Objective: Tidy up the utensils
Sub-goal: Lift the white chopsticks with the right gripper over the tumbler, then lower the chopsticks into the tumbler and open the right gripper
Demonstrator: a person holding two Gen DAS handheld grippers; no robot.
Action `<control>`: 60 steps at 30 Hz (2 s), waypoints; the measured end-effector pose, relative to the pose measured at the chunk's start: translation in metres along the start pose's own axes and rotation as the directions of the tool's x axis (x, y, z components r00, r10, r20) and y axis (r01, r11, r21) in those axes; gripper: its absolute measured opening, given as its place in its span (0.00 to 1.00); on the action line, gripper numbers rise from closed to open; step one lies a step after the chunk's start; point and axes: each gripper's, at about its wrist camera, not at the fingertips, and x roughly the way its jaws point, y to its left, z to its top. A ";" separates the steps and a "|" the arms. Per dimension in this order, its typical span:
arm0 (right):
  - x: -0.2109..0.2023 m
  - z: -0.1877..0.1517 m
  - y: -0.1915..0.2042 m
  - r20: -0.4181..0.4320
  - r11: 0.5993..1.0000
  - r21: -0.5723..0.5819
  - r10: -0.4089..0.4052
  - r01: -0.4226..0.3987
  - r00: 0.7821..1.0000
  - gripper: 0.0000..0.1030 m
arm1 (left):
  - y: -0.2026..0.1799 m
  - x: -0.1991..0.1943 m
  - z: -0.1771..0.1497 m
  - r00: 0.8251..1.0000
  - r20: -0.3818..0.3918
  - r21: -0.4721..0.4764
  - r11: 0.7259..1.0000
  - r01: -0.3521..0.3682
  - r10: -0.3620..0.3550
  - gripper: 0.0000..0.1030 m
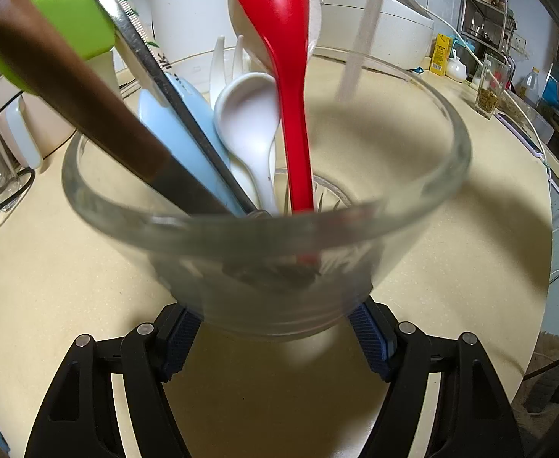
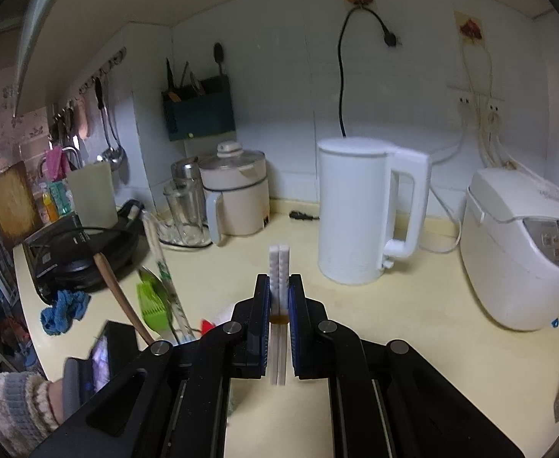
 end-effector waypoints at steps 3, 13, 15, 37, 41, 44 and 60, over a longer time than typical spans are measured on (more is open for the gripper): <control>-0.009 0.010 0.007 0.027 1.000 -0.009 0.030 -0.030 0.999 0.09 | 0.000 0.000 0.000 1.000 0.000 0.001 1.000 -0.001 0.001 0.75; -0.010 0.026 0.032 0.037 0.991 -0.026 0.129 -0.128 0.991 0.09 | 0.000 0.000 0.000 1.000 0.000 0.000 1.000 0.000 0.000 0.75; -0.010 0.029 0.035 0.043 0.989 -0.019 0.150 -0.149 0.988 0.09 | 0.002 0.000 -0.001 1.000 0.000 -0.001 1.000 0.002 -0.002 0.75; 0.021 0.012 0.063 -0.095 0.983 -0.069 0.166 -0.172 0.982 0.09 | 0.000 0.000 -0.002 1.000 0.000 0.000 1.000 -0.001 0.001 0.75; 0.029 0.008 0.065 -0.132 0.983 -0.077 0.155 -0.166 0.979 0.09 | 0.001 0.000 -0.002 1.000 0.000 -0.001 1.000 0.000 0.000 0.75; 0.038 0.004 0.070 -0.172 0.986 -0.107 0.106 -0.125 0.979 0.09 | 0.001 0.000 -0.002 1.000 0.000 -0.001 1.000 0.000 0.000 0.75; 0.064 0.005 0.066 -0.211 0.993 -0.112 0.020 -0.044 0.977 0.16 | 0.001 0.000 -0.003 1.000 0.000 -0.002 1.000 0.001 -0.001 0.75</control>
